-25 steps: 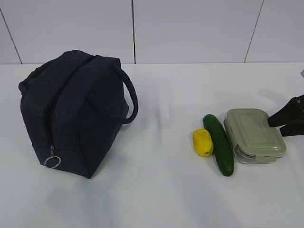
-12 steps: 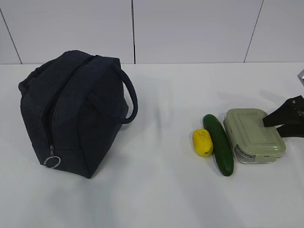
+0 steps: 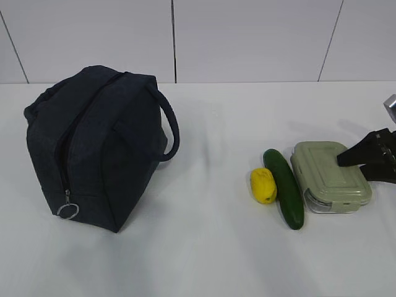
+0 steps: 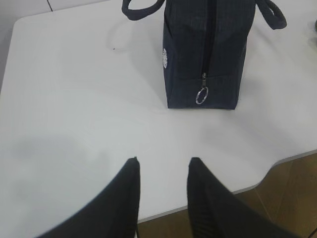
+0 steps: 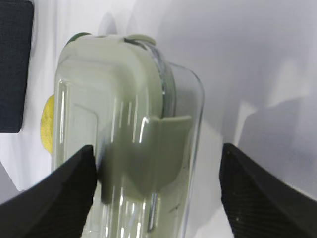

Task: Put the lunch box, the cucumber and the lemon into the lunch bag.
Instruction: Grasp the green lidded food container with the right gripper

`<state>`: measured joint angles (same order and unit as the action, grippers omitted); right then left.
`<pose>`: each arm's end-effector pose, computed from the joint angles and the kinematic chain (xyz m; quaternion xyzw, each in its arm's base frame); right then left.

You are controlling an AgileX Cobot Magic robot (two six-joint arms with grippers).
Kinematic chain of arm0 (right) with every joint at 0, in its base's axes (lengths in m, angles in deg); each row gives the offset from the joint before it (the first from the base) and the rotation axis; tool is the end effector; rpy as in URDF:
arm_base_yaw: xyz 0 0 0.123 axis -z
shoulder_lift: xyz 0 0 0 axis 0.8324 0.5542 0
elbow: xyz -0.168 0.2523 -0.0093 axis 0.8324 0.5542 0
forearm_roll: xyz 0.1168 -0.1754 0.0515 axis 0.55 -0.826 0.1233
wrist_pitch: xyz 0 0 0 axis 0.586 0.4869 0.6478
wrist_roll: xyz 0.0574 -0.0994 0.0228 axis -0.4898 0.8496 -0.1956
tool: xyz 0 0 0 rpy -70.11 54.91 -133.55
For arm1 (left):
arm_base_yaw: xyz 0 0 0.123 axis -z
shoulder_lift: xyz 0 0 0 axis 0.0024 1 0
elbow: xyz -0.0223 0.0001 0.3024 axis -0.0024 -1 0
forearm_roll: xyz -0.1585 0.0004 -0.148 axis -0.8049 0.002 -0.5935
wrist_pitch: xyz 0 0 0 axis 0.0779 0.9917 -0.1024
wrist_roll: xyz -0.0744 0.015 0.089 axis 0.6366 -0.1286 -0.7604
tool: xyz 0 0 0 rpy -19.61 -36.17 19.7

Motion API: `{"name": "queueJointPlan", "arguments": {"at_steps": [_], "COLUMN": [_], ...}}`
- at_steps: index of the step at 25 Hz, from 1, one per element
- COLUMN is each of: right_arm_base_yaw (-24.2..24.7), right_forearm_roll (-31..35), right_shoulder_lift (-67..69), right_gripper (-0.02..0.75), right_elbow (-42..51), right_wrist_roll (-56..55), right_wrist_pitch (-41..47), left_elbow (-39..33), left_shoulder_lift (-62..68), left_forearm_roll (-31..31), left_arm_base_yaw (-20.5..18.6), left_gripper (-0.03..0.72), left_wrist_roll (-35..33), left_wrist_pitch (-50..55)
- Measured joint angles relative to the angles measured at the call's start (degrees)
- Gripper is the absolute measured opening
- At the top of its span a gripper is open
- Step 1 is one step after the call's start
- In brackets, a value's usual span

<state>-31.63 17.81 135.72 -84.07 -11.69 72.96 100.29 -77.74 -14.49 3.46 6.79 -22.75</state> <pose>0.3783 -0.0726 0.1363 -0.0260 0.8976 0.4088 0.1628 -0.0360 -0.0108 0.2513 0.0974 0.8558 -0.0395 0.5066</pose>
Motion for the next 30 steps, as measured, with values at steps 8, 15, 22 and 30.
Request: {"name": "queueJointPlan", "arguments": {"at_steps": [8,15,22,30], "right_arm_base_yaw": [-0.8,-1.6,-1.8,-2.0], "right_forearm_roll": [0.0,0.0,0.8,2.0], "right_shoulder_lift": [0.0,0.1,1.7,3.1], "right_gripper": [0.568,0.568,0.569,0.569], "right_elbow": [0.0,0.0,-0.1,-0.2], "right_wrist_roll": [0.0,-0.6,-0.7,-0.8], "right_wrist_pitch": [0.0,0.0,1.4,3.1], "left_elbow": [0.0,0.0,0.0,0.0], "left_shoulder_lift": [0.0,0.0,0.0,0.0], "left_forearm_roll": [0.0,0.0,0.0,0.0], "left_arm_base_yaw": [0.0,0.0,0.0,0.0], "left_gripper": [0.235,0.235,0.235,0.235], "left_wrist_roll": [0.0,0.0,0.0,0.0], "left_wrist_pitch": [0.0,0.0,0.0,0.0]}}
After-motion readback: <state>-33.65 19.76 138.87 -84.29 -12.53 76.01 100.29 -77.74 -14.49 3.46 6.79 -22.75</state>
